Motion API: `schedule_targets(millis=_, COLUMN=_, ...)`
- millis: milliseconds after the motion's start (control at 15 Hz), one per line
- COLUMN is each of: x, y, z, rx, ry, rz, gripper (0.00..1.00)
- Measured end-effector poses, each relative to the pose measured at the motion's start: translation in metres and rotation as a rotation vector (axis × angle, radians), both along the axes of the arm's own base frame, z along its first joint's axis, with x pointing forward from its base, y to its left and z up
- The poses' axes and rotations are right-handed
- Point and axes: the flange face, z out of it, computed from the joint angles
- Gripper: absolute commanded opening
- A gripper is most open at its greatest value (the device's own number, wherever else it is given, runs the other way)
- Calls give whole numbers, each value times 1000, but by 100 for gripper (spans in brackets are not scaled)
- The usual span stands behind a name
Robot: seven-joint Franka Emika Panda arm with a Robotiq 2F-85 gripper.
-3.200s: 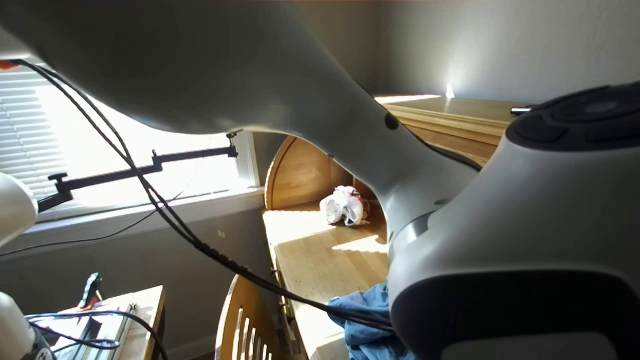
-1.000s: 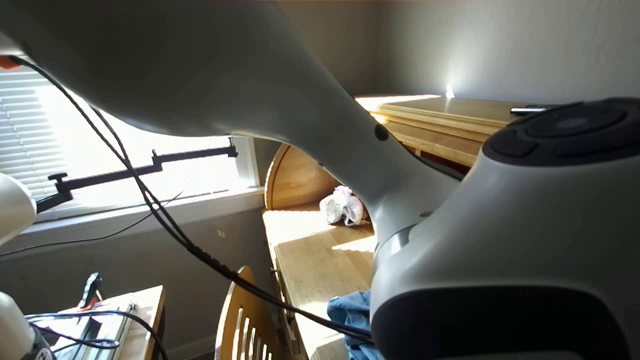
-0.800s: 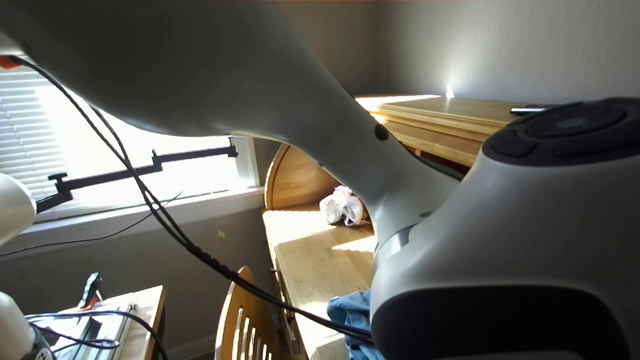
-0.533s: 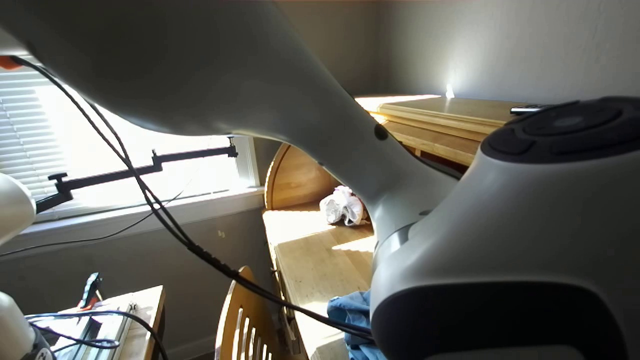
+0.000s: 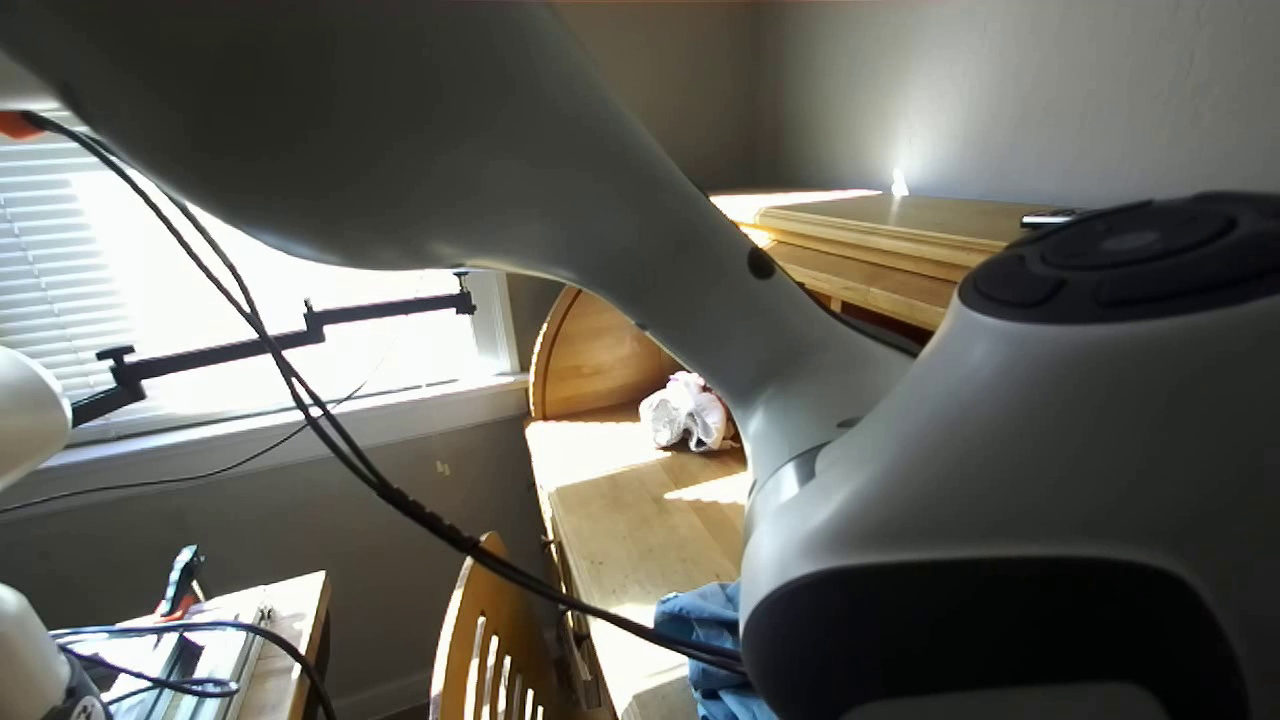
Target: Open the top drawer on the right, remove the top drawer on the left and put it on the table
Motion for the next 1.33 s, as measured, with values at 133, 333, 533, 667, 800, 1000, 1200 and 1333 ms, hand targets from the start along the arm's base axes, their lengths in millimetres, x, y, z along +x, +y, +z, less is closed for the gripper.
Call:
schedule_targets(millis=133, x=1, y=2, z=0, rx=7, ry=-4, rz=-3, gripper=6)
schedule_targets(millis=333, x=2, y=6, z=0, rx=18, ry=-18, rz=-14, gripper=6)
schedule_targets(millis=533, x=0, y=7, z=-1, rx=23, ry=-38, rz=-36, gripper=6)
schedule_targets(millis=667, x=0, y=7, z=-1, rx=28, ry=-47, rz=-51, gripper=6)
schedule_targets(millis=800, x=0, y=7, z=-1, rx=37, ry=-53, rz=-66, gripper=6)
schedule_targets(millis=1000, x=0, y=8, z=-2, rx=38, ry=-56, rz=-71, gripper=49)
schedule_targets(millis=1200, x=-2, y=10, z=-5, rx=28, ry=-71, rz=-80, gripper=62)
schedule_targets(millis=1333, x=-5, y=11, z=-7, rx=19, ry=-85, rz=-86, gripper=76)
